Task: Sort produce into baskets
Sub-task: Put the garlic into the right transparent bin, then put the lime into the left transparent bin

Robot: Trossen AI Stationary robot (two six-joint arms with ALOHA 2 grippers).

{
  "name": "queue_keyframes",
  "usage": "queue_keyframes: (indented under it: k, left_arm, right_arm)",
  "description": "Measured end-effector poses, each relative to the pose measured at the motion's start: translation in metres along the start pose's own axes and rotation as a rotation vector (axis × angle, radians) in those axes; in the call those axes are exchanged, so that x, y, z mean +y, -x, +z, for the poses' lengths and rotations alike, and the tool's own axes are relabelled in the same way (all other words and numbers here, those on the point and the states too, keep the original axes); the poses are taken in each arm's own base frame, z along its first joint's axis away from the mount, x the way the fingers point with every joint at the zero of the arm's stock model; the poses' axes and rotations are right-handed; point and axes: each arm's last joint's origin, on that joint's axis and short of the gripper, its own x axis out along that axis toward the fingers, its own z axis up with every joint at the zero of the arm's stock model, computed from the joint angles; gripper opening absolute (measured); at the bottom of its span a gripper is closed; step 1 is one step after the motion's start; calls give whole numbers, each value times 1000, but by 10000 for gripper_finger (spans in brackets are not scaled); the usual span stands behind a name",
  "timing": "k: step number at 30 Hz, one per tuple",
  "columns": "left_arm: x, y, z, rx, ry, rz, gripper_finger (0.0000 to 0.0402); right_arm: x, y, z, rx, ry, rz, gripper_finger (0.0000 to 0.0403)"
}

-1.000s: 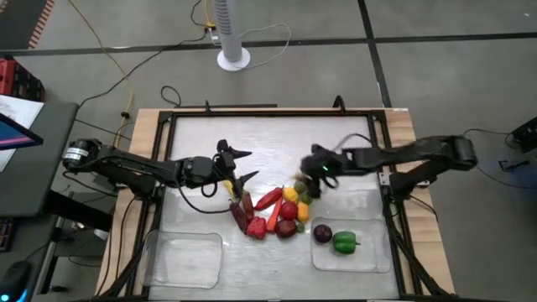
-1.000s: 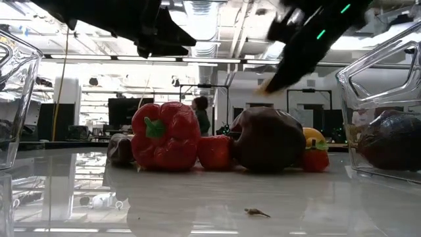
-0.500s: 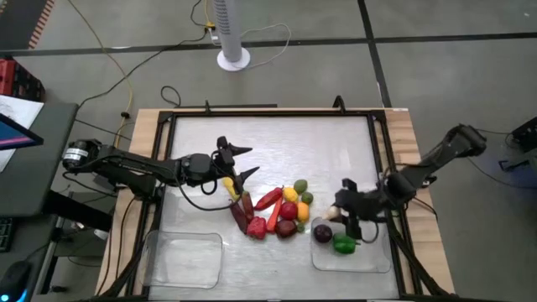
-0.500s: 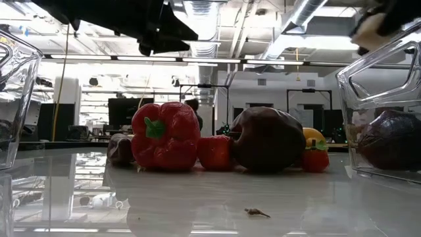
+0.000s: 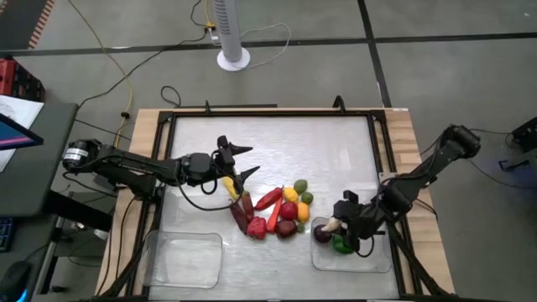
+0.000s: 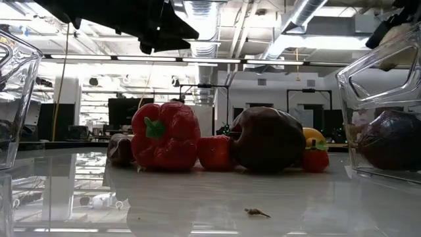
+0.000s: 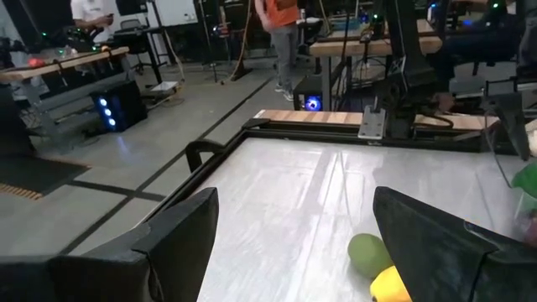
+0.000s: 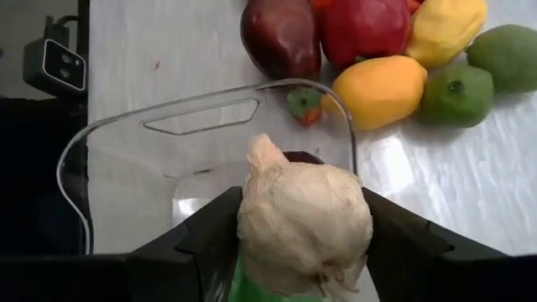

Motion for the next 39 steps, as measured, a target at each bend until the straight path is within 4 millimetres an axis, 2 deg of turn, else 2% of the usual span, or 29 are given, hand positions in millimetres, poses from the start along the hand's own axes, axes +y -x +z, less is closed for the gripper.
queue_keyframes:
  k: [8, 14, 17, 20, 24, 30, 35, 39]
  left_arm:
    - [0, 0, 0, 4, 2, -4, 306]
    - [0, 0, 0, 4, 3, -4, 306]
    - [0, 0, 0, 4, 3, -4, 306]
    - [0, 0, 0, 4, 3, -4, 306]
    - [0, 0, 0, 5, 2, -4, 306]
    - [0, 0, -2, 17, -4, -5, 306]
    - [0, 0, -5, 48, -38, -6, 306]
    - [0, 0, -6, 58, -59, -7, 306]
  right_arm:
    - [-6, -2, 5, 32, -29, 23, 289]
    - [-22, 3, 21, -32, 3, 1, 299]
    - [-33, 2, 31, -89, 23, -65, 299]
    - [-44, -5, 42, -126, 51, -132, 299]
    - [-60, -17, 56, -154, -10, -189, 303]
    - [-78, -41, 72, -148, 44, -217, 339]
    - [-87, -63, 75, -72, 87, -157, 393]
    - [-92, -77, 73, -9, 170, -163, 381]
